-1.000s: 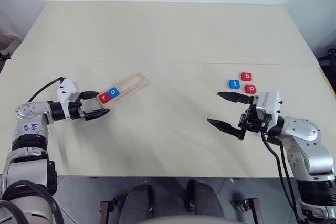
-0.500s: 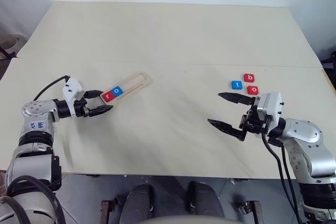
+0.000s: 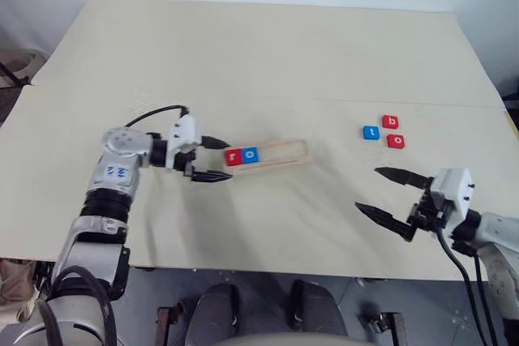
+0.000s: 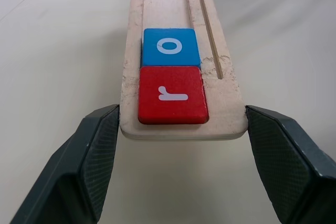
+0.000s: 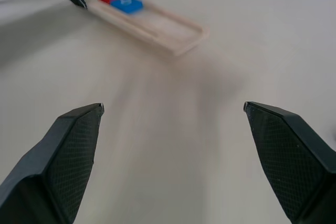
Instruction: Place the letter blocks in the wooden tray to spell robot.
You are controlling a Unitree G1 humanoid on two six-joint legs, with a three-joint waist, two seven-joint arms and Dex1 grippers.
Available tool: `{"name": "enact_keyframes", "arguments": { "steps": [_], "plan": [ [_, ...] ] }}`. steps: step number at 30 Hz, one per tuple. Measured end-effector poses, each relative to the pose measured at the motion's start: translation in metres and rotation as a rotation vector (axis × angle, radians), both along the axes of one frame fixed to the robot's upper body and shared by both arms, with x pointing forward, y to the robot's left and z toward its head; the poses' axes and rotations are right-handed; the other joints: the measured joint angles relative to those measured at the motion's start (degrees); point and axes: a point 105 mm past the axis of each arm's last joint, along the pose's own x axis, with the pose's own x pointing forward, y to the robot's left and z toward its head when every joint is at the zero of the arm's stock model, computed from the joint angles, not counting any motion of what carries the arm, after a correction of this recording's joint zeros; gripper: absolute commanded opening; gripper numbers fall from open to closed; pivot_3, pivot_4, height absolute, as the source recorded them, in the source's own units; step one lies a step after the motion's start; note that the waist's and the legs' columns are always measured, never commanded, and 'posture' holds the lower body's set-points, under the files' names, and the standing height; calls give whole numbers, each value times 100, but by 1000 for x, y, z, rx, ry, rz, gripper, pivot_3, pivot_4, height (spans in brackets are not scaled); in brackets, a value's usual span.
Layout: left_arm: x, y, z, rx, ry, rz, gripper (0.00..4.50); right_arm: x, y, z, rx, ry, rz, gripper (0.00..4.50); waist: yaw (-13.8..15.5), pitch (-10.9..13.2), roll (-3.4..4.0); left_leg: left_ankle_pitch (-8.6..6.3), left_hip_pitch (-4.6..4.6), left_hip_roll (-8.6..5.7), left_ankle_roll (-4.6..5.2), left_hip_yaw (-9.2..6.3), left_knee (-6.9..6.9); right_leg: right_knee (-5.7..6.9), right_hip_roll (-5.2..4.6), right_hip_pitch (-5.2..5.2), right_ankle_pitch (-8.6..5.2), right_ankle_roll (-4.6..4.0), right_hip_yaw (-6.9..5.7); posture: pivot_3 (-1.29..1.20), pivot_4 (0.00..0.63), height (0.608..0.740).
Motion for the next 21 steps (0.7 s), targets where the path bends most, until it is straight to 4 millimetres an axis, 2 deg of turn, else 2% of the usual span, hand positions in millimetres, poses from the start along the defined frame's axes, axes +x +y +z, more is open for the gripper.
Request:
{"name": "enact_keyframes", "arguments": {
  "steps": [3, 5, 10, 17, 19, 21],
  "plan": [
    [-5, -23, -10, 12, 30, -65, 3390, -10, -11, -3, -15, 15, -59, 4500, -21, 0, 0, 0, 4, 2, 0, 1, -4, 0, 2, 0, 0, 0, 3, 0, 150, 740],
    [-8, -31, -18, 40, 52, -90, 3390, -18, -17, -7, -22, 30, -93, 4500, -16, 0, 0, 0, 5, 2, 0, 1, -6, -2, 2, 0, 0, 0, 3, 0, 150, 740],
    [-7, -37, -30, 55, 94, -89, 3390, -29, -25, -10, -18, 34, -152, 4500, 5, 0, 0, -1, 3, 2, 1, -1, -2, -3, 2, 1, 0, 0, 3, 0, 150, 740],
    [1, -38, -25, 55, 78, -73, 3390, -33, -28, -12, -1, 17, -185, 4500, 5, 0, 0, -1, 4, 2, 2, -2, 0, -3, 1, 2, 0, 0, 3, 0, 150, 740],
    [0, -38, -27, 57, 76, -84, 4143, -33, -27, -13, 6, 15, -197, 4500, 4, 0, 0, -1, 3, 2, 2, -2, -1, -3, 1, 1, 0, 0, 2, 0, 150, 740],
    [1, -36, -29, 58, 83, -84, 4477, -34, -26, -13, 11, 12, -205, 4500, 5, 0, 0, -1, 3, 2, 2, -2, 1, -3, 1, 1, 0, 0, 2, 0, 150, 740]
  ]
}}
